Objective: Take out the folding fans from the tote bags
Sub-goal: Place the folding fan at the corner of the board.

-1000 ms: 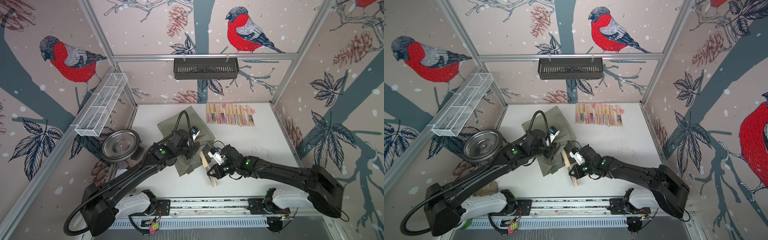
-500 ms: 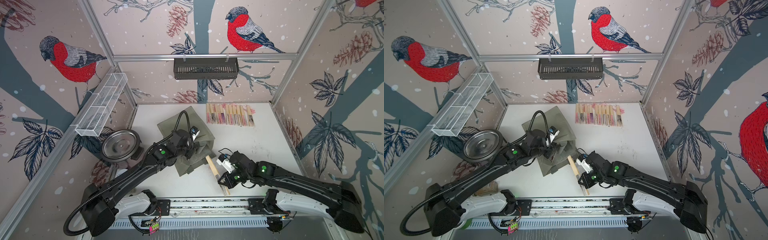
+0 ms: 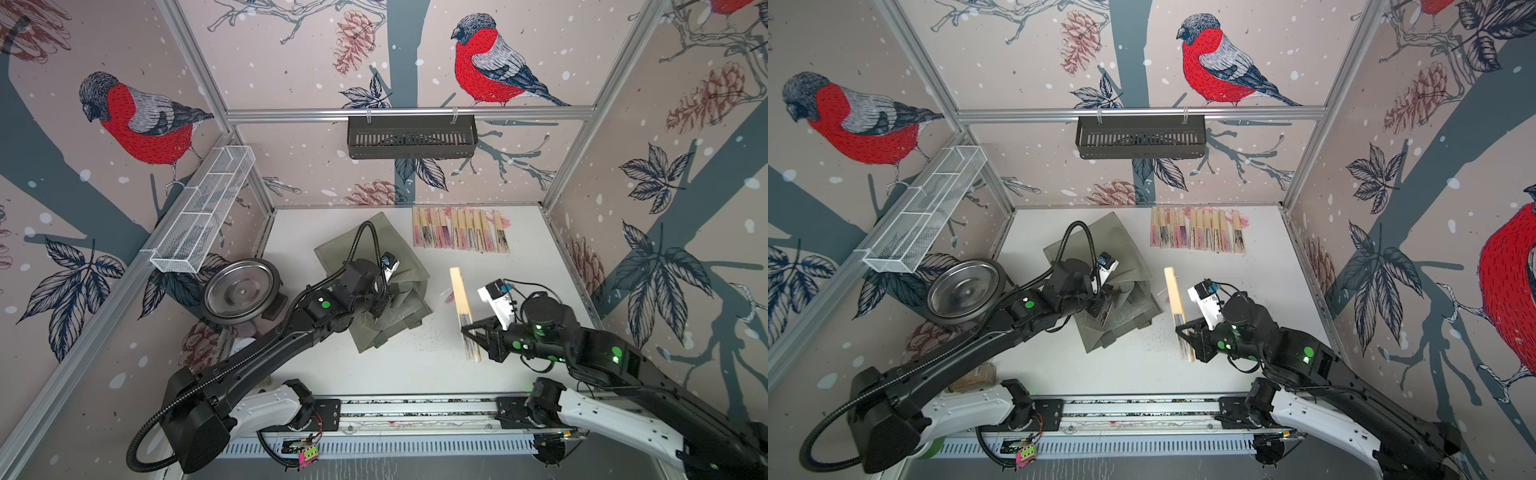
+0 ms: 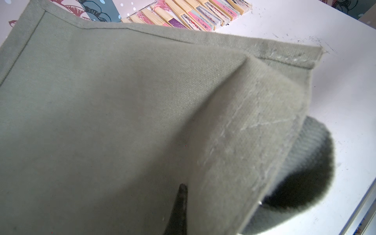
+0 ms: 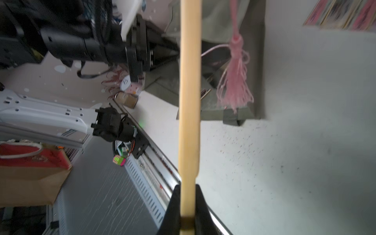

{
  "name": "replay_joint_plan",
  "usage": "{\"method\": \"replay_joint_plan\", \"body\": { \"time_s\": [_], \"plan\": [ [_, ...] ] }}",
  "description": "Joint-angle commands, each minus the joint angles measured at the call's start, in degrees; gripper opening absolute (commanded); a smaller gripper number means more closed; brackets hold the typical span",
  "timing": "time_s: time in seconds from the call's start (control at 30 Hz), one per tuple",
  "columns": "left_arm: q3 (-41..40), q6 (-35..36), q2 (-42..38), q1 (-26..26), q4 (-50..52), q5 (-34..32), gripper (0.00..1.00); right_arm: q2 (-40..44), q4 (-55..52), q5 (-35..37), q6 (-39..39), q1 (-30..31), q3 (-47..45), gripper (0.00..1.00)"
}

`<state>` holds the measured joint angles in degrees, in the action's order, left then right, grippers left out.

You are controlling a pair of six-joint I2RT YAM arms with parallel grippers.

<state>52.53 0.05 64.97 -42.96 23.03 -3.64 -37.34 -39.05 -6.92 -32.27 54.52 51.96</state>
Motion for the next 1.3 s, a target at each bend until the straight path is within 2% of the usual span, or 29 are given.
{"method": "replay_joint_plan", "body": {
  "time_s": [0.0, 0.07, 0.33, 0.4, 0.47, 0.57, 0.63, 0.77, 0.93, 1.07, 1.27],
  "plan": [
    [0.5, -0.1, 0.1, 0.0, -0.7, 0.1, 0.00, -3.0, 3.0, 6.9, 5.4, -3.8, 3.5, 0.08],
    [0.5, -0.1, -0.2, 0.0, -0.9, 0.1, 0.00, -6.9, 4.2, 6.8, 7.8, -9.0, 5.5, 0.07],
    [0.4, -0.1, -0.7, 0.0, -1.0, 0.3, 0.00, -21.9, 13.6, -4.0, 12.7, -34.3, 8.5, 0.07],
    [0.5, -0.1, -0.7, 0.0, -0.9, 0.4, 0.00, -26.2, 16.0, -2.5, 14.3, -37.7, 8.8, 0.07],
    [0.4, -0.1, -0.8, 0.0, -1.0, 0.5, 0.00, -31.8, 17.3, 1.9, 16.1, -40.4, 9.9, 0.06],
    [0.4, -0.1, -0.8, 0.0, -1.0, 0.8, 0.00, -41.9, 18.1, 2.2, 17.2, -45.8, 13.1, 0.06],
    [0.4, -0.1, -0.6, 0.0, -1.1, 1.2, 0.00, -50.1, 16.5, 1.5, 18.7, -49.2, 18.5, 0.06],
    [0.3, -0.1, -0.3, -0.1, -1.1, 2.0, 0.00, -66.9, 13.0, 3.3, 19.5, -53.7, 31.0, 0.06],
    [0.4, -0.1, -0.3, -0.2, -1.0, 2.2, 0.00, -87.2, 1.7, 8.8, 21.6, -57.6, 52.7, 0.05],
    [0.3, -0.1, -0.7, -0.3, -1.1, 2.4, 0.00, -95.5, -4.9, 10.2, 22.7, -59.3, 64.5, 0.06],
    [0.4, 0.0, -0.8, -0.4, -1.2, 3.1, 0.00, -100.3, -7.4, 14.1, 26.6, -59.7, 72.6, 0.06]
  ]
}}
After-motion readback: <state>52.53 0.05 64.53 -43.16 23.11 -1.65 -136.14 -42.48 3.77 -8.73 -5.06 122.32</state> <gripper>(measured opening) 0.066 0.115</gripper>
